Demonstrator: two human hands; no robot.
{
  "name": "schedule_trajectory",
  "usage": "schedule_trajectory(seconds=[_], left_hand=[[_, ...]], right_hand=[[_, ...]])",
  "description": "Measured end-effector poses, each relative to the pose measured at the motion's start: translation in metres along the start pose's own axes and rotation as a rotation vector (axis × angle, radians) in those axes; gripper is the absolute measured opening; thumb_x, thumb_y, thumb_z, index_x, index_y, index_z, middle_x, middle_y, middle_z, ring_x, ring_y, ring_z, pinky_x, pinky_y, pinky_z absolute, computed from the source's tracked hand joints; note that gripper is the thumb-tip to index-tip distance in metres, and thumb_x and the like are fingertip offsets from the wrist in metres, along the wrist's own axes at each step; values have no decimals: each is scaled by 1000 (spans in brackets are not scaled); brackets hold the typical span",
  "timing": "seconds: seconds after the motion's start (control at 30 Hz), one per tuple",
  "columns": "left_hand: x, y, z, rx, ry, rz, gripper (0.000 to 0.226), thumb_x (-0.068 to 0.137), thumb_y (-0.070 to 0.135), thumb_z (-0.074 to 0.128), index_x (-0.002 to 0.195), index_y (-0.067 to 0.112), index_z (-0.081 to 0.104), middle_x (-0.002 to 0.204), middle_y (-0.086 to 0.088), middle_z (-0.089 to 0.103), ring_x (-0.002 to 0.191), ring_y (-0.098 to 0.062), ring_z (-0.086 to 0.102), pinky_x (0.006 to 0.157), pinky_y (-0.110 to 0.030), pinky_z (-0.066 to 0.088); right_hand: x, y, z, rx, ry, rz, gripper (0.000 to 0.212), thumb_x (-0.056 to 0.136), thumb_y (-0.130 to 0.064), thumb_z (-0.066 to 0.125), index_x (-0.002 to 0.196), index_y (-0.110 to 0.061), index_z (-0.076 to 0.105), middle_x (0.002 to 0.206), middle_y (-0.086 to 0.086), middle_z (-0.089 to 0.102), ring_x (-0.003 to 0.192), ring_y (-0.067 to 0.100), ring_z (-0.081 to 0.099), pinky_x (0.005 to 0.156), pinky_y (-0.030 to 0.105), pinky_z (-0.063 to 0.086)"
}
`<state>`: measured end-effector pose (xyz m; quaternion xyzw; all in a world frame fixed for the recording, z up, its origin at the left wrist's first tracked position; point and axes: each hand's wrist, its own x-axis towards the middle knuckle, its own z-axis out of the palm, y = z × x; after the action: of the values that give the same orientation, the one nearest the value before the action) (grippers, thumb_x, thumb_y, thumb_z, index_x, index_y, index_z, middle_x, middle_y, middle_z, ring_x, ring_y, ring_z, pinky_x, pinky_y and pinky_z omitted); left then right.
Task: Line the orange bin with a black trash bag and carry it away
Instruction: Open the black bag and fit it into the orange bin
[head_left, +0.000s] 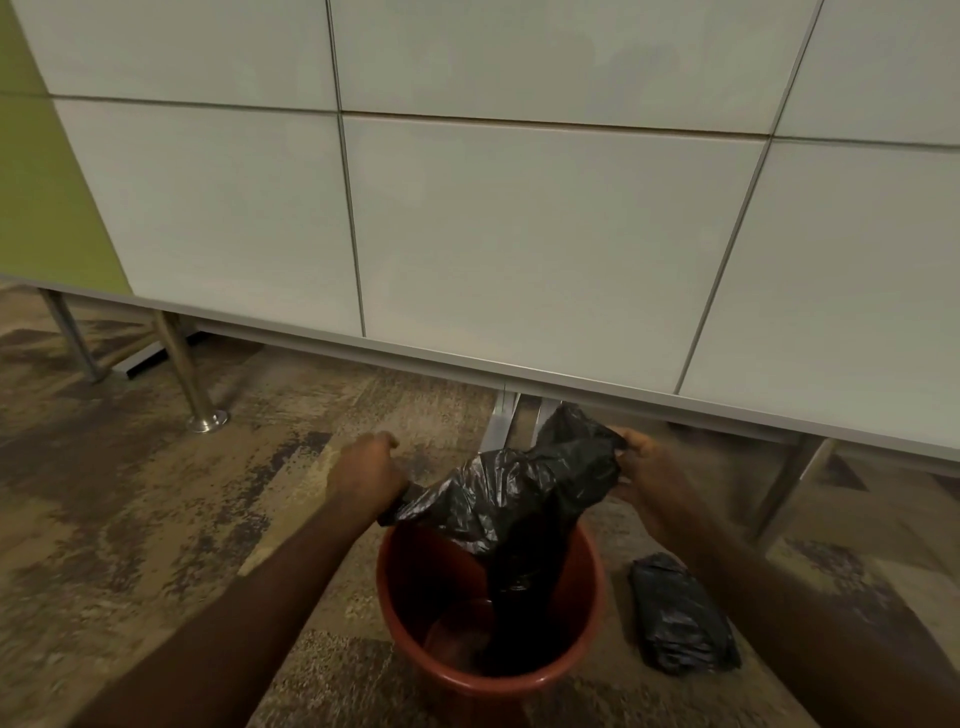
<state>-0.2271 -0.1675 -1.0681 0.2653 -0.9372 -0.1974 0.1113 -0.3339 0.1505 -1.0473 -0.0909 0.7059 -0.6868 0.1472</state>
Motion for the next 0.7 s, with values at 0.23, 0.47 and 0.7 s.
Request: schedule_trajectory(seconds=[0.23,0.47,0.7], left_hand=[[-24,67,1,-575,-460,376,33,90,40,66,114,17,71,111,-4,73,101,-17,69,94,-37,53],[-27,79,2,-707,-588,307,13,91,16,69,85,11,79,74,5,77,69,-9,72,80,-31,57],[-41,94,-17,-1096,-735,173,45,106,48,26,106,25,65,75,4,75,74,-12,71,68,-21,56]], right_hand=[[-2,-8,35,-65,-198,-95,44,92,9,39,118,-14,65,115,7,70,105,21,69,84,35,57],[3,-19,56,-225,-217,-193,42,88,11,48,117,-14,66,113,7,73,107,19,70,94,40,56],[3,-23,65,-192,-235,-196,43,86,13,51,119,-12,65,110,9,75,101,26,72,90,43,57]])
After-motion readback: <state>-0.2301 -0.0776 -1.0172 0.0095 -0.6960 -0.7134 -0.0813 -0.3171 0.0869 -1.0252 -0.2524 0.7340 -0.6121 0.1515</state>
